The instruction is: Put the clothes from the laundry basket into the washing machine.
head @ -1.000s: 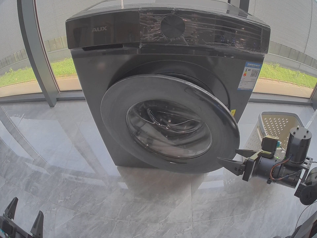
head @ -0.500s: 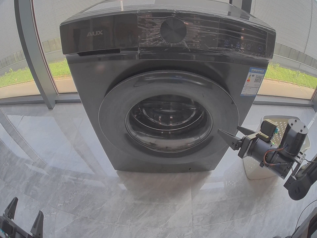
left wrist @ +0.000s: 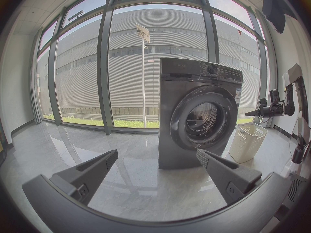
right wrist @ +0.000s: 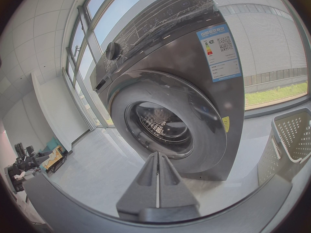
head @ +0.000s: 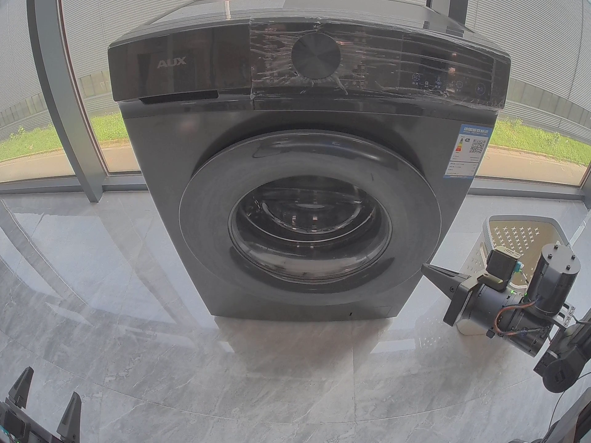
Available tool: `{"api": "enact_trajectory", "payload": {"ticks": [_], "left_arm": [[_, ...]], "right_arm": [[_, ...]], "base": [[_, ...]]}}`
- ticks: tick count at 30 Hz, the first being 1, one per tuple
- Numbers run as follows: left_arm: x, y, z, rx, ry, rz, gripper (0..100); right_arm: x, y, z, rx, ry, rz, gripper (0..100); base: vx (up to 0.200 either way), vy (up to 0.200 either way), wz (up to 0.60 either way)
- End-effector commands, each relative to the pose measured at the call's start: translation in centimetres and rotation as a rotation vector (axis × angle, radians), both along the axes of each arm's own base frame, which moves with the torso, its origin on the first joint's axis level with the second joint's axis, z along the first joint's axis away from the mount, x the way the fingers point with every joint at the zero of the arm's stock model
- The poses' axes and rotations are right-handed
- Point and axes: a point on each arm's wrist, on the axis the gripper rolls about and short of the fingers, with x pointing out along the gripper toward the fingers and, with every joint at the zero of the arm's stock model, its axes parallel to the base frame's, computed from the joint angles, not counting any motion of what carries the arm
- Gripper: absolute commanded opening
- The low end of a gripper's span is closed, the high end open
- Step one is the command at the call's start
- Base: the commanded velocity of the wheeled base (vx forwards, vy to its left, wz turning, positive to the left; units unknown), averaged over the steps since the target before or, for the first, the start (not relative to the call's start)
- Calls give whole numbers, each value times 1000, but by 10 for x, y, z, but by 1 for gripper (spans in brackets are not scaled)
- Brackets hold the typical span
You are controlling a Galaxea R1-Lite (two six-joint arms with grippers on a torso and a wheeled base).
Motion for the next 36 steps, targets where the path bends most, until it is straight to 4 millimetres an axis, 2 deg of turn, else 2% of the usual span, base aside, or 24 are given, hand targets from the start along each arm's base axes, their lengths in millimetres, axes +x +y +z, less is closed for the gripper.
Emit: {"api": "enact_trajectory", "payload": {"ticks": [1,8,26,32,36], "left_arm": [[0,0,-5,0,3,0,100],[0,0,-5,4,4,0,100],[0,0,-5,1,3,0,100],[0,0,-5,0,3,-1,100],[0,0,-5,1,3,-1,100]], "right_arm": [[-5,6,2,2,-11,30,0],[-6,8,6,18,-57,33,0],[-18,18,2,15,-41,95,0],[-15,18,8,39,-89,68,0],[-10,20,5,34,-82,61,0]], "base": [[0,0,0],[171,-86,0],[0,0,0],[200,0,0],[150,0,0]]}}
